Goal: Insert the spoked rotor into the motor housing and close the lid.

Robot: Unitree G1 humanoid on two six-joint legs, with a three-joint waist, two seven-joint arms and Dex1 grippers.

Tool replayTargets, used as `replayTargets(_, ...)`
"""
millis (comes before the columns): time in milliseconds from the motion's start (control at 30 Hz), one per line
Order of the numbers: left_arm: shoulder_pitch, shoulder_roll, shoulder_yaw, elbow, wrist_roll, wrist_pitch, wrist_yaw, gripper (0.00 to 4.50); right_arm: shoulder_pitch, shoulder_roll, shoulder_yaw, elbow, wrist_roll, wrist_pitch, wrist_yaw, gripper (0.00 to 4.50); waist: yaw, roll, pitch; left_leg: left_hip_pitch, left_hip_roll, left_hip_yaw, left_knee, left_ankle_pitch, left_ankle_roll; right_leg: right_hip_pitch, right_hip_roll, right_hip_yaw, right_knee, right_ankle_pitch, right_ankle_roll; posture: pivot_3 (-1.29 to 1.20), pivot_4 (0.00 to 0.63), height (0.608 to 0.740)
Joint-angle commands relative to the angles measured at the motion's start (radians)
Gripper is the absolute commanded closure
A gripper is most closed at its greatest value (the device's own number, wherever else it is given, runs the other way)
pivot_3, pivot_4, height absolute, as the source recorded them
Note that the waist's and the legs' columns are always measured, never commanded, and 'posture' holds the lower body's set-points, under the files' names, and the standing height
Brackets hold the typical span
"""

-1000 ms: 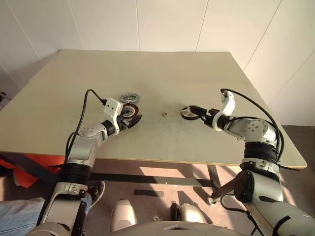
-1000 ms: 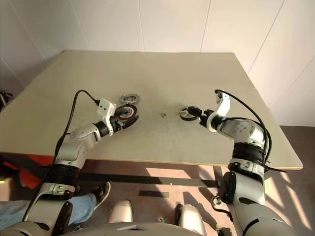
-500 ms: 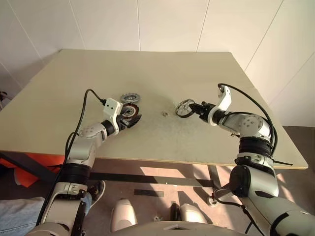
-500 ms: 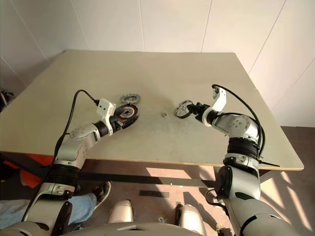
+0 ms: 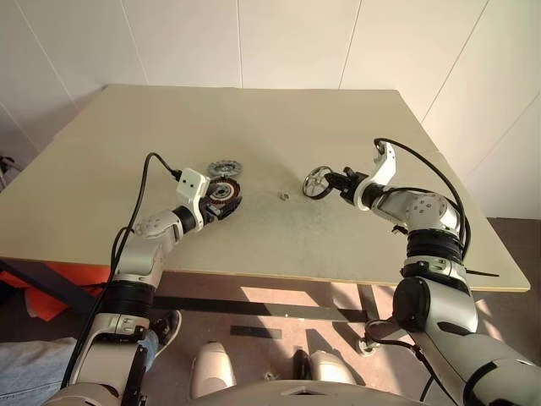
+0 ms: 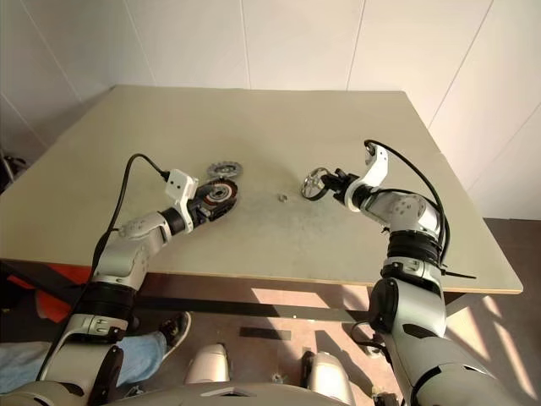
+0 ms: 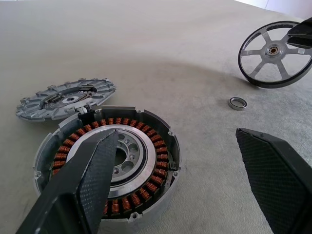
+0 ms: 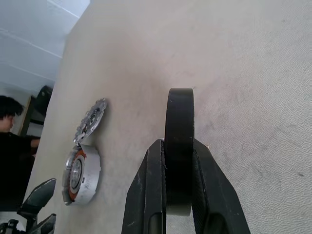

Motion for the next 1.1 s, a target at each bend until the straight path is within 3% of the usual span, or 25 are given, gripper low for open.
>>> replayTargets(33, -0.009, 0.002, 0.006, -0.031, 0.001, -0.012, 0.003, 0.44, -0.08, -0.011, -0.082, 0.079, 0.05, -0.065, -0.042, 4.14, 0.0, 0.0, 0.0, 0.0, 0.0, 0.0, 0.0, 0.0, 0.0, 0.0, 0.0, 0.0, 0.0, 0.0, 0.0, 0.0, 0.0, 0.74)
replayTargets(433, -0.019, 0.0, -0.005, -0.017, 0.011, -0.012, -0.004, 0.44, -0.224, -0.039, -0.138, 0.494, 0.021, -0.373, -0.036, 4.14, -0.006, 0.0, 0.0, -0.003, 0.0, 0.0, 0.0, -0.001, 0.001, -0.003, 0.0, -0.001, 0.0, 0.0, 0.0, 0.0, 0.0, 0.74)
replayTargets(700, -0.016, 0.002, -0.004, -0.023, 0.012, -0.011, -0.003, 0.44, -0.251, -0.074, -0.114, 0.588, -0.01, -0.514, -0.014, 4.14, -0.003, 0.0, 0.0, -0.003, 0.0, 0.0, 0.001, -0.002, 0.003, -0.003, 0.0, -0.001, 0.0, 0.0, 0.0, 0.0, 0.0, 0.74)
replayTargets(733, -0.016, 0.002, -0.003, -0.023, 0.012, -0.011, -0.003, 0.44, -0.251, -0.079, -0.111, 0.589, -0.017, -0.535, -0.013, 3.42, -0.002, 0.0, 0.0, -0.004, 0.0, 0.0, 0.001, -0.002, 0.003, -0.003, 0.0, -0.001, 0.0, 0.0, 0.0, 0.0, 0.0, 0.74)
replayTargets(833, -0.018, 0.003, -0.003, -0.02, 0.013, -0.012, -0.004, 0.44, -0.254, -0.093, -0.065, 0.574, -0.064, -0.583, 0.0, 2.54, -0.002, 0.0, 0.0, -0.005, 0.0, 0.0, 0.001, -0.002, 0.003, -0.003, -0.001, -0.001, 0.0, 0.0, 0.0, 0.0, 0.0, 0.74)
replayTargets(1100, -0.029, 0.0, -0.007, -0.007, 0.016, -0.017, -0.01, 0.44, -0.245, -0.13, 0.034, 0.478, -0.167, -0.753, -0.003, 2.54, -0.005, 0.0, 0.0, -0.005, 0.0, 0.001, 0.001, -0.002, 0.003, -0.004, 0.0, -0.001, 0.0, 0.0, -0.001, 0.0, 0.0, 0.74)
